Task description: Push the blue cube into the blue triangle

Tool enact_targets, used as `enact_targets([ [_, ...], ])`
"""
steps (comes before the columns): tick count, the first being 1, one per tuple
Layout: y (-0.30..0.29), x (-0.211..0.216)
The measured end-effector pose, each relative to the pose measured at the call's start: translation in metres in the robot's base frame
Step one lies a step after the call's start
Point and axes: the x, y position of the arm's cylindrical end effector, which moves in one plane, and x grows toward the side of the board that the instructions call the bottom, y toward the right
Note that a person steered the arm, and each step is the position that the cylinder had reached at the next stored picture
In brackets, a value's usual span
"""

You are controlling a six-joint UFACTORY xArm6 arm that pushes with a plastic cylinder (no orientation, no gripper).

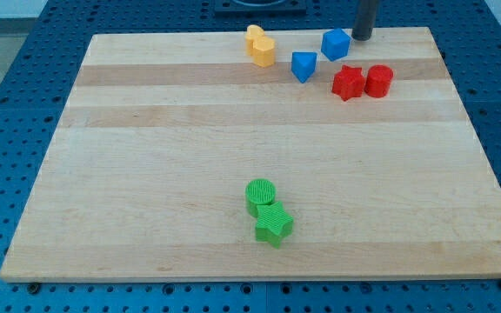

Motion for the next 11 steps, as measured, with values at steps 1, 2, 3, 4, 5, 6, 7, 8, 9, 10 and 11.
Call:
enact_targets([
  [1, -0.004, 0.013],
  [2, -0.017, 0.033],
  [3, -0.028, 0.037],
  [4, -0.028, 0.026],
  [5, -0.028, 0.013],
  [6, -0.034, 0.013],
  [7, -0.048, 0.017],
  [8, -0.064, 0.032],
  [9, -0.082, 0.047],
  [10, -0.101, 0.057],
  [11, -0.118, 0.062],
])
